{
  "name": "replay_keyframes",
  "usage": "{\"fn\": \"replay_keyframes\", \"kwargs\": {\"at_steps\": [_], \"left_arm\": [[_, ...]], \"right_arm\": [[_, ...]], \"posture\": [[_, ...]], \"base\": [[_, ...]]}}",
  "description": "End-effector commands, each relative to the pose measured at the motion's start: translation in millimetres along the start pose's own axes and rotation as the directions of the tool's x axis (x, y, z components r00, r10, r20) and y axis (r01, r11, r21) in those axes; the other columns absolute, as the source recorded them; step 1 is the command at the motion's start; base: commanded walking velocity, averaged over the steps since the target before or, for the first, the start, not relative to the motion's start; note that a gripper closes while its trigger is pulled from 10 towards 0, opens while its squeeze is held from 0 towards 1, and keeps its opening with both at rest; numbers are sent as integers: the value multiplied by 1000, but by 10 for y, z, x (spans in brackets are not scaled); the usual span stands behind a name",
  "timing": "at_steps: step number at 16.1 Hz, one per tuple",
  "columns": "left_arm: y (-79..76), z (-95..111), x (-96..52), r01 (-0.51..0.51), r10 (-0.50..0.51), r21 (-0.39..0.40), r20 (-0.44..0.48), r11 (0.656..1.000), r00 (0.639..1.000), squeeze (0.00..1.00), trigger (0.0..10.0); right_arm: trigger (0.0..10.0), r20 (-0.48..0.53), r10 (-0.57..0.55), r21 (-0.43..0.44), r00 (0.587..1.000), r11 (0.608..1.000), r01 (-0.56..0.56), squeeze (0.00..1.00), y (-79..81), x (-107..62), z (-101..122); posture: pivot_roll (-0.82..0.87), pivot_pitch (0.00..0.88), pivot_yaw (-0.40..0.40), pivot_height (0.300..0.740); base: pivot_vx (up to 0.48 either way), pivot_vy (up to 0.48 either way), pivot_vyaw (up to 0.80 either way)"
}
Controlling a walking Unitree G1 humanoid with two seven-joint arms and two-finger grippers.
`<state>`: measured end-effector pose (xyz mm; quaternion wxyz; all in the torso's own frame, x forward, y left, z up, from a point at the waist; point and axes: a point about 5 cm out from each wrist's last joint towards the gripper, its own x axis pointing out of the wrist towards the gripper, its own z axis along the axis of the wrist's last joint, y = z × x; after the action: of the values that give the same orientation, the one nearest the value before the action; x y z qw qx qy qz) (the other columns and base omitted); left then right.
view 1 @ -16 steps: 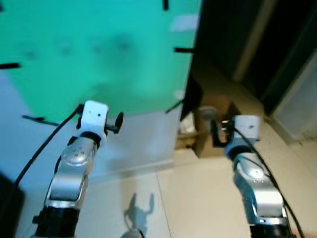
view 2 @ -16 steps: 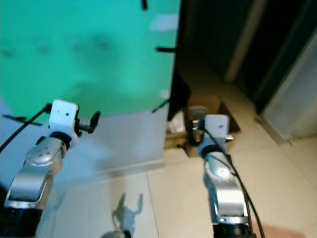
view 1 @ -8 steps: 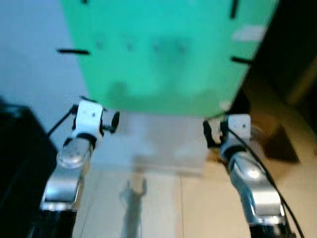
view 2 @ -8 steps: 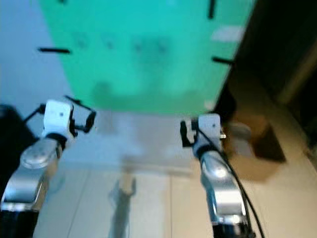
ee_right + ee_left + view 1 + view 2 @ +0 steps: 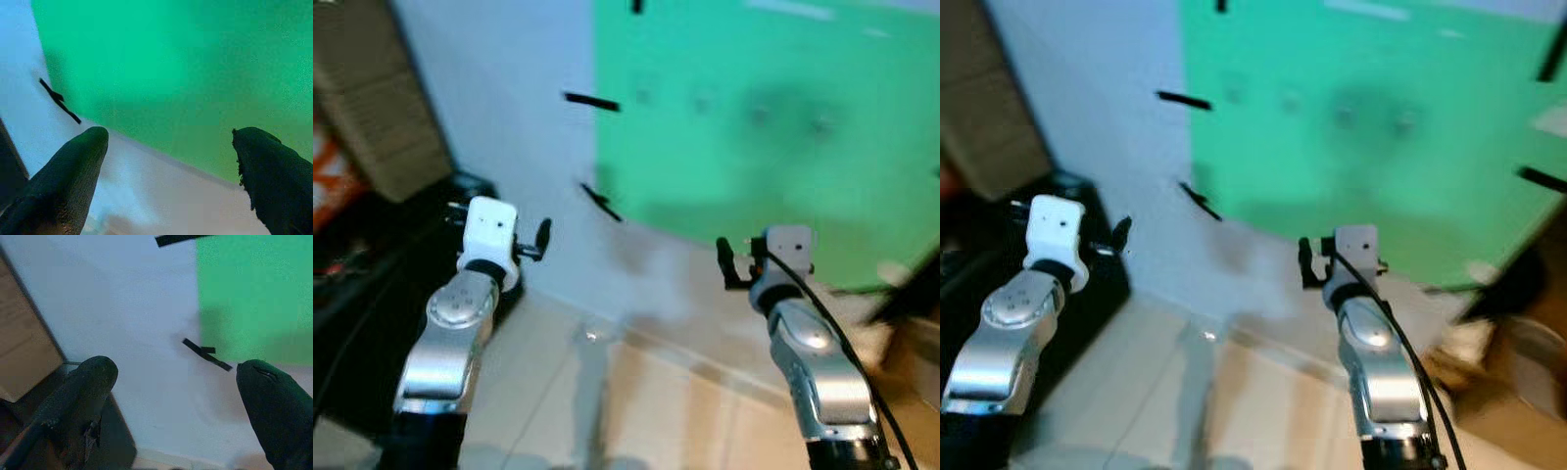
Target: Hang keys on a hook
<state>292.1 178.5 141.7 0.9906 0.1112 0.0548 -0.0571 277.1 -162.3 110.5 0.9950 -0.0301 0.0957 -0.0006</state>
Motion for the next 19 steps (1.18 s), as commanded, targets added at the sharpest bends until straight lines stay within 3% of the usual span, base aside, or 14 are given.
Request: {"fn": "replay_keyframes", "kwargs": {"at_steps": [1, 5, 10, 15, 19], "left_arm": [[-31, 38, 5, 12, -12, 14, 9, 1000, 1000, 0, 10000], [-27, 35, 19, 17, -17, 12, 8, 1000, 1000, 0, 10000], [-30, 16, 26, 25, -26, 15, 7, 1000, 1000, 0, 10000], [-26, 2, 20, 24, -24, 14, 9, 1000, 1000, 0, 10000], [-24, -7, 11, 20, -21, 12, 12, 1000, 1000, 0, 10000]], "right_arm": [[10000, -9, -18, 1, 1000, 1000, 18, 1000, -37, 11, -6], [10000, -6, -25, -2, 1000, 1000, 25, 1000, -36, 16, -1], [10000, -2, -57, 15, 998, 998, 57, 1000, -68, 18, -9], [10000, 1, -19, -18, 1000, 1000, 19, 1000, -23, 17, -7], [10000, 1, -13, -27, 1000, 1000, 13, 1000, -14, 25, -6]], "posture": [[-40, 0, -27, 740], [-42, 0, -26, 740], [-41, 0, -27, 740], [-37, 0, -31, 740], [-25, 0, -48, 740]], "base": [[281, 0, 800], [293, 0, 750], [320, 0, 0], [352, 0, 0], [363, 0, 800]]}}
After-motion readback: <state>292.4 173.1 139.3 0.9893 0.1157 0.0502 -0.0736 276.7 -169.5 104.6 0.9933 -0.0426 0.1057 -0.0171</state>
